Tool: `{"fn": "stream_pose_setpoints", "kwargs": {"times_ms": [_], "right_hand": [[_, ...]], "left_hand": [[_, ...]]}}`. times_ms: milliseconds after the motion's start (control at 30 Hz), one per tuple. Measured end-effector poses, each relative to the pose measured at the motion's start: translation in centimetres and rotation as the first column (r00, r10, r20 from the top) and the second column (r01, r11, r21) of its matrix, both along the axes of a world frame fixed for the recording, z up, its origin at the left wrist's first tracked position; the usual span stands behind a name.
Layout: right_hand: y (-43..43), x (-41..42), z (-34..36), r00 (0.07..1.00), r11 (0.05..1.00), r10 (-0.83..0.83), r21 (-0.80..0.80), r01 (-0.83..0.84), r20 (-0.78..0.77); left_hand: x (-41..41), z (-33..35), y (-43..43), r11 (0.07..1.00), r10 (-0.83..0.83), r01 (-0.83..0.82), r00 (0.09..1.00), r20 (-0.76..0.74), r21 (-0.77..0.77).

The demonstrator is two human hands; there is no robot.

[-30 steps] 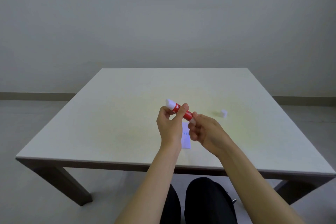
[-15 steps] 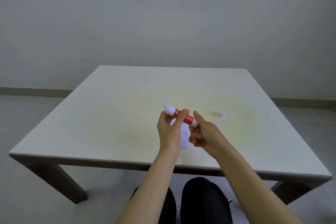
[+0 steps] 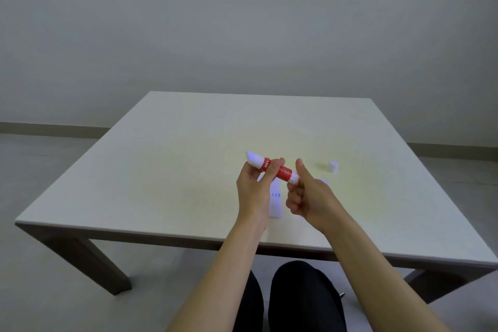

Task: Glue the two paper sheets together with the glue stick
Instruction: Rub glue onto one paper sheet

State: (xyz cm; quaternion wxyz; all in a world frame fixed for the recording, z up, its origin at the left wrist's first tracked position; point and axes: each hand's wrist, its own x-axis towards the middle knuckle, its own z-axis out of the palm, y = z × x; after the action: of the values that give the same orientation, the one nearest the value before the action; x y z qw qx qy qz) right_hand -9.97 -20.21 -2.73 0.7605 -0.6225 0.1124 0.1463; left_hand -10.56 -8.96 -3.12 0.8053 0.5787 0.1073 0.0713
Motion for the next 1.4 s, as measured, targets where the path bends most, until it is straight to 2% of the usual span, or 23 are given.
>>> {"fn": "stream_pose_setpoints", "kwargs": {"times_ms": [100, 167, 200, 233, 267, 300, 367, 433, 467, 567, 667, 733, 800, 867, 967, 1100, 1267, 1333, 1400], "right_hand": [[0.6, -0.3, 0.0, 0.985, 0.988, 0.073, 0.124, -0.093, 0.157], [0.7, -0.1, -0.3, 0.976, 0.971, 0.072, 0.209, -0.116, 0.208], [0.6, 0.1, -0.3, 0.981, 0.967, 0.037, 0.239, -0.083, 0.192], [0.4, 0.3, -0.4, 0.99, 0.96, -0.019, 0.28, -0.022, 0.141], [0.1, 0.7, -0.5, 0.994, 0.943, -0.084, 0.329, 0.055, 0.073], [-0.4, 1.0, -0.6, 0.989, 0.92, -0.149, 0.369, 0.132, 0.019], [-1.4, 1.6, -0.8, 0.965, 0.879, -0.262, 0.408, 0.248, -0.021], [-2.0, 1.9, -1.3, 0.951, 0.872, -0.31, 0.402, 0.277, 0.016], [-1.9, 2.1, -1.6, 0.953, 0.884, -0.299, 0.39, 0.258, 0.047], [-0.7, 2.5, -2.4, 0.963, 0.945, -0.222, 0.276, 0.174, 0.152], [0.9, 3.2, -2.8, 0.952, 0.981, -0.191, 0.013, 0.194, 0.24], [1.8, 3.5, -3.1, 0.933, 0.947, -0.113, -0.249, 0.206, 0.341], [2.6, 3.6, -3.5, 0.911, 0.85, 0.028, -0.49, 0.194, 0.411], [3.1, 3.1, -3.8, 0.89, 0.782, 0.106, -0.589, 0.202, 0.445], [3.5, 1.6, -3.4, 0.869, 0.76, 0.201, -0.631, 0.153, 0.453], [2.7, 1.3, -2.7, 0.894, 0.819, 0.23, -0.573, 0.035, 0.384], [2.0, 2.0, -3.1, 0.877, 0.767, 0.113, -0.602, 0.223, 0.468], [2.0, 1.4, -3.0, 0.873, 0.757, 0.188, -0.633, 0.163, 0.449], [2.2, 0.5, -2.7, 0.861, 0.743, 0.336, -0.669, 0.007, 0.382]], "left_hand": [[0.0, 0.2, -0.1, 0.999, -0.022, 0.022, 1.0, -0.015, -0.048], [-0.1, 0.1, 0.3, 0.998, -0.058, 0.059, 0.998, 0.018, -0.03], [-0.2, 0.1, 0.7, 0.995, -0.095, 0.094, 0.994, 0.061, 0.024], [0.0, -0.2, 1.5, 0.981, -0.152, 0.136, 0.982, 0.112, 0.14], [0.1, -0.6, 2.7, 0.93, -0.23, 0.178, 0.964, 0.135, 0.321], [0.4, -1.1, 4.0, 0.826, -0.318, 0.223, 0.943, 0.1, 0.518], [0.9, -2.1, 6.9, 0.51, -0.42, 0.358, 0.897, -0.136, 0.782], [1.7, -3.2, 9.3, 0.216, -0.457, 0.466, 0.825, -0.333, 0.858], [2.2, -3.6, 10.0, 0.12, -0.467, 0.476, 0.801, -0.373, 0.871], [3.7, -3.8, 10.5, -0.043, -0.485, 0.455, 0.769, -0.417, 0.89], [4.3, -4.1, 10.1, -0.194, -0.489, 0.42, 0.742, -0.459, 0.886], [4.4, -4.3, 10.0, -0.197, -0.488, 0.412, 0.746, -0.453, 0.89], [4.4, -4.4, 10.1, -0.19, -0.481, 0.411, 0.753, -0.45, 0.892], [4.5, -4.5, 10.0, -0.193, -0.477, 0.406, 0.756, -0.447, 0.893], [4.7, -4.7, 10.0, -0.172, -0.487, 0.407, 0.756, -0.437, 0.897], [4.6, -4.8, 10.0, -0.158, -0.488, 0.419, 0.754, -0.44, 0.894], [4.5, -4.6, 10.0, -0.162, -0.484, 0.419, 0.755, -0.442, 0.893], [4.5, -4.7, 10.0, -0.141, -0.487, 0.42, 0.759, -0.432, 0.897], [4.5, -4.8, 10.0, -0.116, -0.49, 0.424, 0.762, -0.423, 0.898]]}}
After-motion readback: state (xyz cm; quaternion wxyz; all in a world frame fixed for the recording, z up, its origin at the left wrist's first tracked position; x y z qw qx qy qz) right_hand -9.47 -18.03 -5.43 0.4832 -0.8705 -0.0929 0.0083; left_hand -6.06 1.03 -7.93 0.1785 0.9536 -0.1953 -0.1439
